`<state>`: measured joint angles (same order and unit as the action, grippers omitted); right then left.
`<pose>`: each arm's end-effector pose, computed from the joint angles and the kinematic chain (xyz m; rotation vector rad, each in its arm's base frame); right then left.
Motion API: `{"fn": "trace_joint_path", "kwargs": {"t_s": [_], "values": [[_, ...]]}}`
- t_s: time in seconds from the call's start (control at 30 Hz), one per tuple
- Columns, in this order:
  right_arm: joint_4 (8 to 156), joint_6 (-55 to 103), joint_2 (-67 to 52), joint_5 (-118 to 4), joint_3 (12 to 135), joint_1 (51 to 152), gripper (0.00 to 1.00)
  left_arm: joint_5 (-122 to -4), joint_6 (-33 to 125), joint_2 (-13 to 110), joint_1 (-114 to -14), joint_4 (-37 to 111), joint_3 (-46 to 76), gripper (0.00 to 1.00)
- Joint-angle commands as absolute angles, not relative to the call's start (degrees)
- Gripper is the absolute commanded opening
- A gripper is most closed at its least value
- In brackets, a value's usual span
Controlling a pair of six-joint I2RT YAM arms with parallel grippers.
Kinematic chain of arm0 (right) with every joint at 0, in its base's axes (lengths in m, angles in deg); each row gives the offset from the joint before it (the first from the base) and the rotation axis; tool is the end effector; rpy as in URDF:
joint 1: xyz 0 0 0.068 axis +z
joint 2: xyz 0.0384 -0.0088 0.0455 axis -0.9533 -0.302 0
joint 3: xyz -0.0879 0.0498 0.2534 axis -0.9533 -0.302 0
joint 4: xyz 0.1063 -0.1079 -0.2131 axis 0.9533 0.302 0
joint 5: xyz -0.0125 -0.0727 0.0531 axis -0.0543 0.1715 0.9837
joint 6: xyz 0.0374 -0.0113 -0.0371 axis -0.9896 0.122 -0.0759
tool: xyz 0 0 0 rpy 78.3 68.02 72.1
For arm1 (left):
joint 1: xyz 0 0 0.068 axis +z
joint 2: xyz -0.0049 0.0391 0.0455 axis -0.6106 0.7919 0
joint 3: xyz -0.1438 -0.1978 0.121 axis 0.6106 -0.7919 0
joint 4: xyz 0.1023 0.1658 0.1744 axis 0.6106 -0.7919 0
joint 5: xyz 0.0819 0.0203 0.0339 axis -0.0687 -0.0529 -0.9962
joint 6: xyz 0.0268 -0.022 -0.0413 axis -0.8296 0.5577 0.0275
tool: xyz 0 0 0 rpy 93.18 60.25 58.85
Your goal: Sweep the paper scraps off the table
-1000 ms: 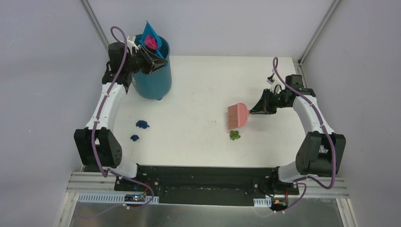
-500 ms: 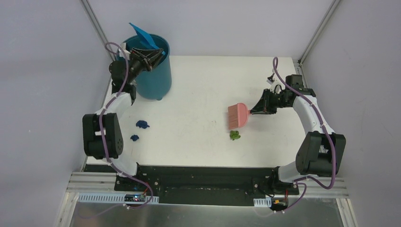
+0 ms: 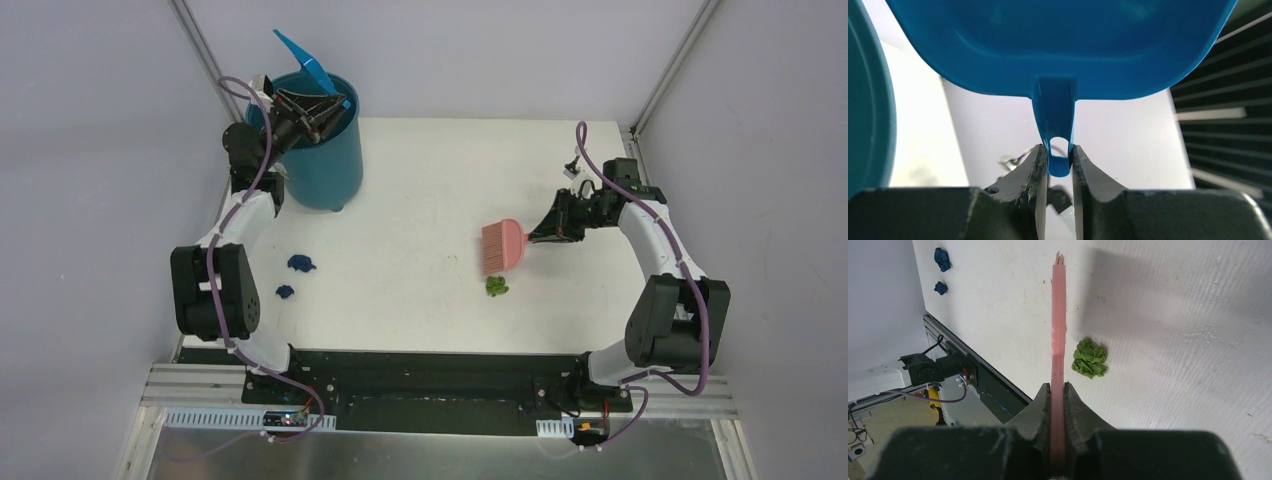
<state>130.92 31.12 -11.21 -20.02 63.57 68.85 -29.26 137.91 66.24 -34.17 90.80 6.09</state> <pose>0.2856 0.0074 0.2611 -0.1273 2.5589 1.0418 0.3695 -0.0016 0.3493 -0.5606 1.3931 -1.8768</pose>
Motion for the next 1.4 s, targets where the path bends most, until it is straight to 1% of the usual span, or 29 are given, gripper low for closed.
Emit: {"fn": "trace_joint_path", "kwargs": {"t_s": [0.0,0.1,0.17,0.27,0.37,0.5,0.6,0.67,0.77,0.97,1.03,1.13,1.2,1.27,1.33,1.37], "values": [[129.9,32.3,-11.0,-19.3,63.9,68.4,0.00,-22.2,113.6,55.4,-34.2,65.4,12.3,0.00],[130.0,32.3,-10.7,-19.1,64.0,68.4,0.00,-21.4,105.1,51.3,-35.5,55.5,11.1,0.00],[129.7,32.2,-10.0,-18.6,63.8,68.4,0.00,-21.7,96.1,48.2,-36.3,44.5,10.6,0.00],[129.0,32.0,-9.6,-17.9,63.4,68.4,0.00,-25.0,84.3,42.9,-37.0,28.1,9.9,0.00],[128.7,32.1,-9.6,-16.9,63.4,68.7,0.00,-27.6,77.4,37.7,-37.2,18.9,7.1,0.00],[128.0,33.2,-8.4,-17.6,63.6,73.8,0.00,-35.0,65.6,31.4,-37.2,3.2,7.0,0.00],[127.1,33.4,-8.4,-19.7,64.5,79.8,0.00,-43.7,59.2,27.7,-37.5,-5.1,7.0,0.00],[126.3,32.7,-9.4,-22.1,65.9,85.1,0.00,-49.8,58.2,25.4,-37.5,-9.6,6.5,0.00],[123.1,30.5,-11.7,-24.3,68.8,91.4,0.00,-54.3,57.5,21.8,-37.5,-12.8,4.7,0.00],[113.5,22.2,-19.2,-25.5,76.2,106.0,0.00,-65.8,53.3,17.3,-37.5,-21.3,7.7,0.00],[111.1,19.4,-22.5,-25.6,79.8,111.0,0.00,-66.5,55.0,17.2,-37.5,-23.7,8.0,0.00],[106.9,16.1,-28.1,-24.7,85.1,115.8,0.00,-65.3,59.0,17.6,-37.5,-25.2,5.8,0.00],[103.0,13.0,-32.5,-24.2,88.7,118.6,0.00,-66.9,61.9,16.5,-37.5,-25.0,4.0,0.00],[96.6,8.0,-35.3,-25.1,89.7,120.6,0.00,-69.1,65.0,15.6,-37.5,-25.1,3.5,0.00],[86.7,1.0,-37.0,-26.2,88.8,121.7,0.00,-69.2,68.7,15.8,-37.5,-26.0,4.1,0.00],[84.0,1.0,-39.1,-26.2,90.2,122.1,0.00,-68.8,70.2,16.5,-37.5,-26.7,4.5,0.00]]}}
